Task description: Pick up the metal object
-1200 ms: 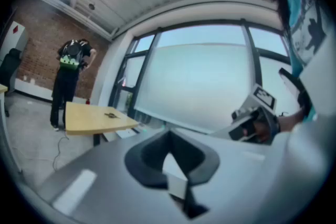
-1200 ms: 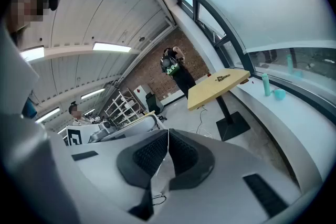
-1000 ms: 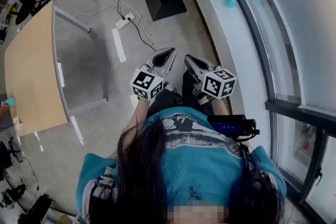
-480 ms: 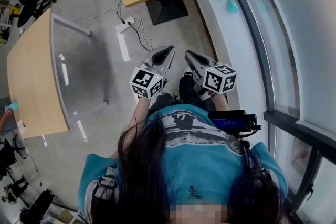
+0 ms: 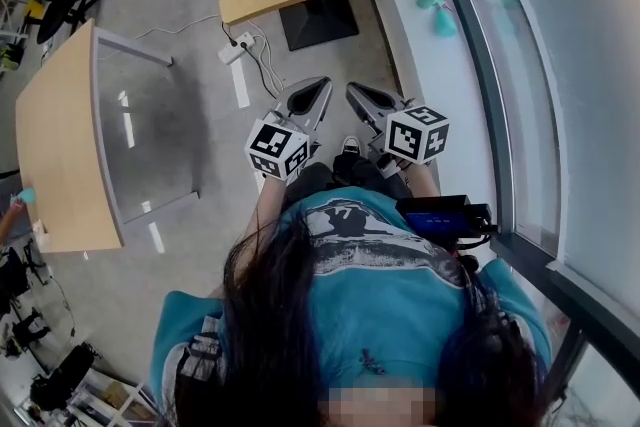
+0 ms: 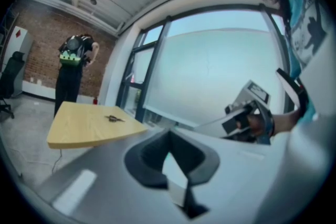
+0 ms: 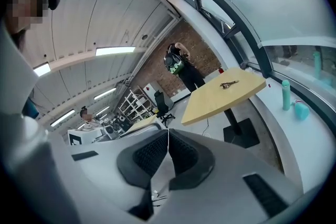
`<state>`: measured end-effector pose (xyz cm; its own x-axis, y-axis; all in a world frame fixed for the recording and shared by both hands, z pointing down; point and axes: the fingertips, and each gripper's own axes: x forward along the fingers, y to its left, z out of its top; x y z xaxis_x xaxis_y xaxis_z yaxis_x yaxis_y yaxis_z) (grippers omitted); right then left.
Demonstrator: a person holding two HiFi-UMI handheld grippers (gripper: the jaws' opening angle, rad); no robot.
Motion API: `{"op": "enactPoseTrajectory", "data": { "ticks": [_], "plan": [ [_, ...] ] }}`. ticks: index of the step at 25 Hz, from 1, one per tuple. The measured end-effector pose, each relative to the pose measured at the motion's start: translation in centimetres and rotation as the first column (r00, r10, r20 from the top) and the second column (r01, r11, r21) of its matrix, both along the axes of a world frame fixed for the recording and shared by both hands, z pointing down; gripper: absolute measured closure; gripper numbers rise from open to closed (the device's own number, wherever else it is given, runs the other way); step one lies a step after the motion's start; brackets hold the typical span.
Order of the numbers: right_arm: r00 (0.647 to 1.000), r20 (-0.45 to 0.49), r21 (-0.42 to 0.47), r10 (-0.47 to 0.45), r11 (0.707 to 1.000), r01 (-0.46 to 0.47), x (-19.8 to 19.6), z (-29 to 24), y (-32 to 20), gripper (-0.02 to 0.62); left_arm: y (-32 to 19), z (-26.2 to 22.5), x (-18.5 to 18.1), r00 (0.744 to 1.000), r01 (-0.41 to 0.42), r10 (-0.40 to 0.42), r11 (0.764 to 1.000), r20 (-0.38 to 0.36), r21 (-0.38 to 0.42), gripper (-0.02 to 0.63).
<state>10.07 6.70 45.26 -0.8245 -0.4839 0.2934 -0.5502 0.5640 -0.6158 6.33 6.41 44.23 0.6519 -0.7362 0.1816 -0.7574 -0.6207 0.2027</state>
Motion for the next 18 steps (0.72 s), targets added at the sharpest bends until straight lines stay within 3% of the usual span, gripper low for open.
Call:
{"op": "enactPoseTrajectory", "data": {
  "ticks": [11, 18],
  "plan": [
    [0.999, 0.039, -0.035, -0.016, 0.999, 0.017, -0.2, 1.1, -4.7, 0.581, -3.5, 1.2, -0.9, 0.999, 0.031, -0.030, 0.999, 0.044, -0.037, 0.607],
    [1.000, 0.027, -0.050, 0.009, 0.999, -0.007, -2.1, 1.9, -11.4, 0.581, -10.8, 2.3, -3.4, 1.000, 0.014, -0.013, 0.999, 0.021, -0.051, 0.607]
  ]
}}
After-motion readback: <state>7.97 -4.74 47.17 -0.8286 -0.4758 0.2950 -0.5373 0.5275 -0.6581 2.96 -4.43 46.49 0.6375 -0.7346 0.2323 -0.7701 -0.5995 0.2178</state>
